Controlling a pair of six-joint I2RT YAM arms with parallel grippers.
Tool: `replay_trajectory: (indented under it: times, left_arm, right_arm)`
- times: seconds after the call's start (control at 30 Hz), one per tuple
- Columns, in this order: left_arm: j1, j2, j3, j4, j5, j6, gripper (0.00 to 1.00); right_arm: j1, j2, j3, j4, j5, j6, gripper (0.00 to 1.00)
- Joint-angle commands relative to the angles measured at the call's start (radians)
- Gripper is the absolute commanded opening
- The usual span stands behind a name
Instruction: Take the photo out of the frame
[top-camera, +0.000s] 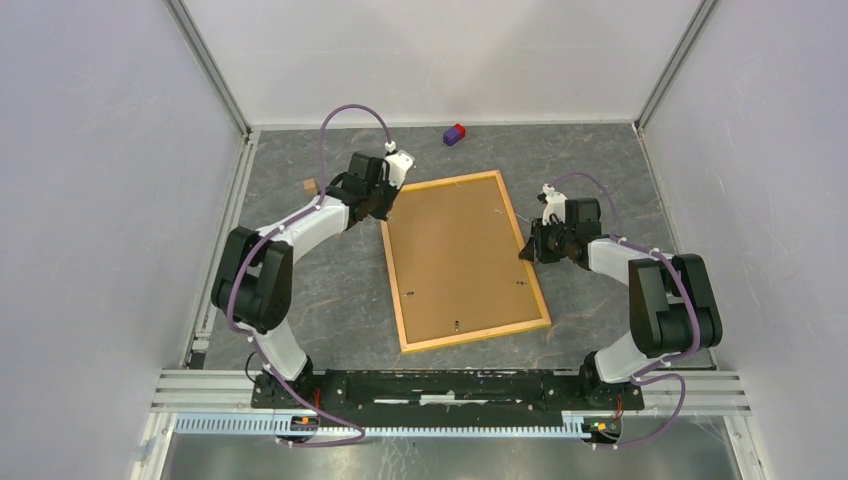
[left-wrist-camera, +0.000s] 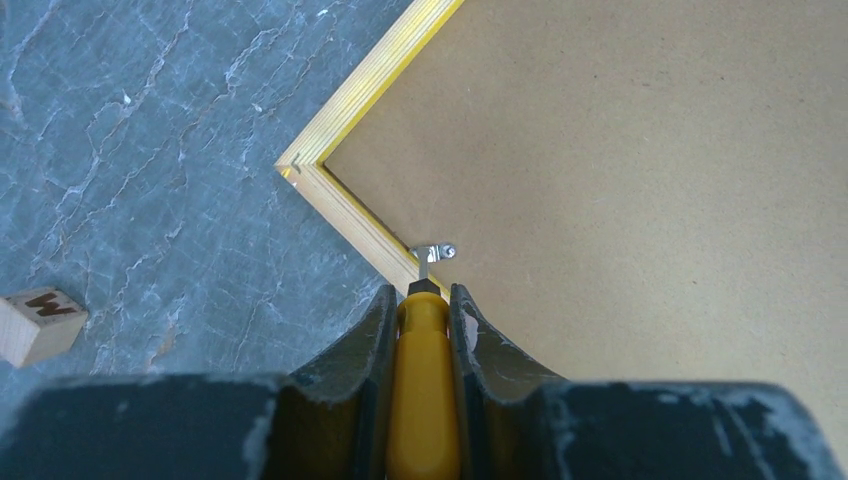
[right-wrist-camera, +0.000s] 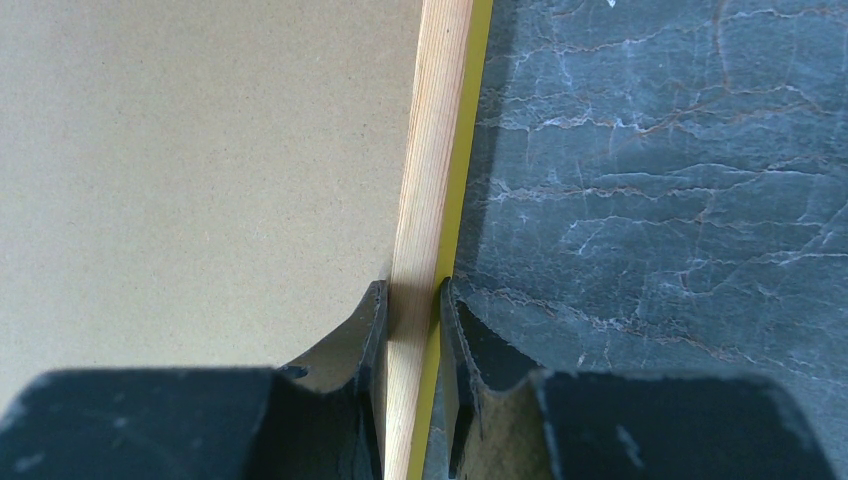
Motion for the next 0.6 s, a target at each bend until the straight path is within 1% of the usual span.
replay_trajectory:
  times: [0.0,0.17,0.33,0.57]
  left_arm:
    - [0.004,-0.076,0.03,-0.044,0.017,-0.031,0.02]
    - [0.003,-0.077,0.026,-0.07,0.015,-0.011,0.02]
    - [0.004,-0.064,0.015,-0.079,0.041,-0.013,0.02]
    - [0.004,-0.02,0.04,-0.078,0.055,-0.021,0.02]
  right_arm:
    - [0.024,0.082,-0.056,-0.146,0.006,-0.047,0.0]
    - [0.023,0.079,-0.056,-0.146,0.006,-0.047,0.0]
    - [0.023,0.08,-0.056,-0.146,0.006,-0.046,0.0]
    - [0.023,0.087,-0.055,-0.147,0.006,-0.046,0.0]
